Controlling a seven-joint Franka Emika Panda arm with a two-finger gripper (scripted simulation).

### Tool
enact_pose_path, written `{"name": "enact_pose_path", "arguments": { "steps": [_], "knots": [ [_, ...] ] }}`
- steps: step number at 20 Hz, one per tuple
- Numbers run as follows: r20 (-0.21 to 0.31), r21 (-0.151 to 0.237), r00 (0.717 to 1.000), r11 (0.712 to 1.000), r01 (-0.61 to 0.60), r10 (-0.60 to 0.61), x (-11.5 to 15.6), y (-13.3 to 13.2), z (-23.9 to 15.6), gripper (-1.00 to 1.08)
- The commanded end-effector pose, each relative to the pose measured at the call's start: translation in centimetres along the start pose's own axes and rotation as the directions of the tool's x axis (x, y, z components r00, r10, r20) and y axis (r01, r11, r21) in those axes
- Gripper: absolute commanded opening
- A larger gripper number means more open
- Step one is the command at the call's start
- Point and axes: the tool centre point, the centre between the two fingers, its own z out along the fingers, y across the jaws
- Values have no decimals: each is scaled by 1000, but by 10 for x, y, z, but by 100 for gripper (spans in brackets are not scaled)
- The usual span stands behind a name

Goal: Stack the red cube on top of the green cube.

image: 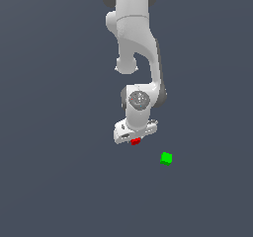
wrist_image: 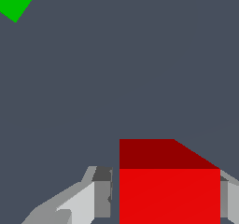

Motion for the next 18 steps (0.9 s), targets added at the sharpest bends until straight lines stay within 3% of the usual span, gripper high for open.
{"name": "enact_pose_path", "arguments": {
  "steps": [1,18],
  "knots": [
    [-1,0,1000,1000,0,0,1,0,0,-100],
    [-1,0,1000,1000,0,0,0,0,-19,-100]
  ]
}}
